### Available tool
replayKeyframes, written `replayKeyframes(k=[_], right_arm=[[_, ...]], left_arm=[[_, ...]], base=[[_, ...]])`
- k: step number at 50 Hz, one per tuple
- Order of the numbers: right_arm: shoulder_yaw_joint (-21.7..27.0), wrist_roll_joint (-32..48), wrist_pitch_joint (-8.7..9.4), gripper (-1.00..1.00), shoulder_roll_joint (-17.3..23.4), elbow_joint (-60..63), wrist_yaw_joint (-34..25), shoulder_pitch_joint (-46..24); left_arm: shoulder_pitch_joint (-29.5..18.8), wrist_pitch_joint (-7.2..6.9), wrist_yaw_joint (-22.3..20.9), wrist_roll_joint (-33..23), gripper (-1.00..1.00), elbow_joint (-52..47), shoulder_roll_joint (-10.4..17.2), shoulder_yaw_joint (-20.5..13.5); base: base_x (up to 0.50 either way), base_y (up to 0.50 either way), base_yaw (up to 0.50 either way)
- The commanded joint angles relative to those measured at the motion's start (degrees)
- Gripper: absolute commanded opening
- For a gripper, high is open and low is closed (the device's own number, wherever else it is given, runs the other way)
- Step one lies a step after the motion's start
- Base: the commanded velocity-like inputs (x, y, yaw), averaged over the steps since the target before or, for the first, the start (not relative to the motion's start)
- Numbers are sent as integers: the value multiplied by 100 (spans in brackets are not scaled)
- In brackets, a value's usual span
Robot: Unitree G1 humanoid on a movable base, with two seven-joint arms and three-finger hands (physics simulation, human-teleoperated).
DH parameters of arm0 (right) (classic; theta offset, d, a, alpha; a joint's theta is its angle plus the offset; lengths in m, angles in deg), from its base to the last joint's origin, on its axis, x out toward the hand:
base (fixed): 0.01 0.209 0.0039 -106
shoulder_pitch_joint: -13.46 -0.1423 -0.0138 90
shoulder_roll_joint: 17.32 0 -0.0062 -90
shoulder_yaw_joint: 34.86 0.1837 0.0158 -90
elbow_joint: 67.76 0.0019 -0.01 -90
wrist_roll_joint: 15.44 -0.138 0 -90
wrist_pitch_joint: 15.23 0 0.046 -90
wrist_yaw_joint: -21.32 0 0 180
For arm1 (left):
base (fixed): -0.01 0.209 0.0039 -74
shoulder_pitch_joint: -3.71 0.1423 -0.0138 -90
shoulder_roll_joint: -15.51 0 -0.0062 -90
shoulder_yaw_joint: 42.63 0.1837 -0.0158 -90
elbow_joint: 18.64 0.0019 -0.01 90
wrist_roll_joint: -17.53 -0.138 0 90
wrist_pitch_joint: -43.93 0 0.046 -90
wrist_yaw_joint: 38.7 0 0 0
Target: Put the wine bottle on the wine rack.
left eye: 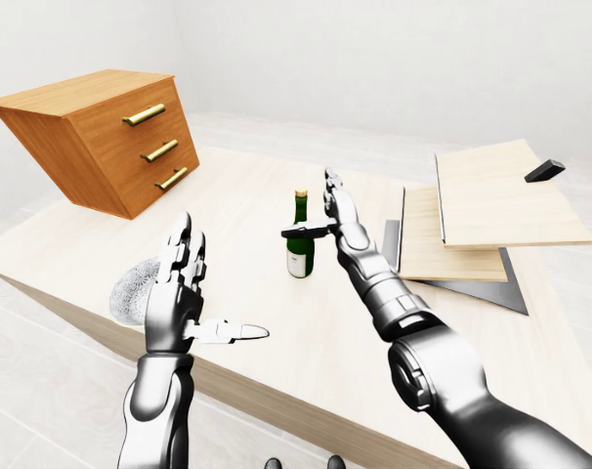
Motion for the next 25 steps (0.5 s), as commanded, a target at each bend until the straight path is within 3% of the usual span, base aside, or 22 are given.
replayKeyframes(k=[1,25], right_arm=[[46,33,0,100,-16,-446,-7,-268],[125,216,51,100,-19,-763,35,-669]], left_arm=[[-9,0,-19,21,100,84,10,-32],[-25,0,-84,100,100,524,7,-119]], base=[[0,0,0],[0,0,0]])
